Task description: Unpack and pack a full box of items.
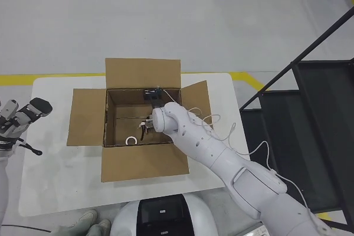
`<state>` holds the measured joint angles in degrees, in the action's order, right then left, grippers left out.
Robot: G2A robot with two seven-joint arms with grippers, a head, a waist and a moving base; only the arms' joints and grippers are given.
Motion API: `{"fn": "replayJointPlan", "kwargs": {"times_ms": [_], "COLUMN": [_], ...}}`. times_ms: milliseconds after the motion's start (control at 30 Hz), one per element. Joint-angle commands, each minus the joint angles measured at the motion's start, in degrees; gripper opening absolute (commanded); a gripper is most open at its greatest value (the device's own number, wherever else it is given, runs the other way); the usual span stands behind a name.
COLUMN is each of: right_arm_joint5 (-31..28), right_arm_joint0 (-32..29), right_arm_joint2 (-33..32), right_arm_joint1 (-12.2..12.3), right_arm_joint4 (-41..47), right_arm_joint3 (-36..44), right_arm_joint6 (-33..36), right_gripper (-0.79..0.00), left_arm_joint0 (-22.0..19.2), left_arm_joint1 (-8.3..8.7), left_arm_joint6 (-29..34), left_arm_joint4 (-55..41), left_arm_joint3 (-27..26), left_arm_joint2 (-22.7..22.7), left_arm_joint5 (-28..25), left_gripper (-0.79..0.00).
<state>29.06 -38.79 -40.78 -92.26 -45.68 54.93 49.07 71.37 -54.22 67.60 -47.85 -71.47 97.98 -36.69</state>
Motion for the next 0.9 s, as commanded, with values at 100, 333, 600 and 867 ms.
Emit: {"fn": "replayJointPlan", "kwargs": {"times_ms": [100,333,600,867], "right_arm_joint5": [-2.2,-5.0,-7.1,-8.7], "right_arm_joint0": [-1.0,0.5,3.2,5.8], "right_arm_joint2": [-2.0,-2.3,-1.2,0.1], "right_arm_joint1": [0.7,0.2,-1.5,-3.8], "right_arm_joint4": [-0.4,0.1,1.6,3.7], "right_arm_joint3": [0.3,-3.0,-8.4,-15.5], "right_arm_joint6": [0.9,1.2,1.0,-0.1], "right_gripper": [-0.416,-0.462,-0.462,-0.366], "left_arm_joint0": [0.0,0.0,0.0,0.0], "left_arm_joint1": [0.00,0.00,0.00,0.00], "left_arm_joint6": [0.0,0.0,0.0,0.0], "left_arm_joint4": [0.0,0.0,0.0,0.0], "left_arm_joint3": [0.0,0.0,0.0,0.0], "left_arm_joint2": [0.0,0.0,0.0,0.0], "left_arm_joint5": [0.0,0.0,0.0,0.0], "left_gripper": [0.000,0.000,0.000,0.000]}}
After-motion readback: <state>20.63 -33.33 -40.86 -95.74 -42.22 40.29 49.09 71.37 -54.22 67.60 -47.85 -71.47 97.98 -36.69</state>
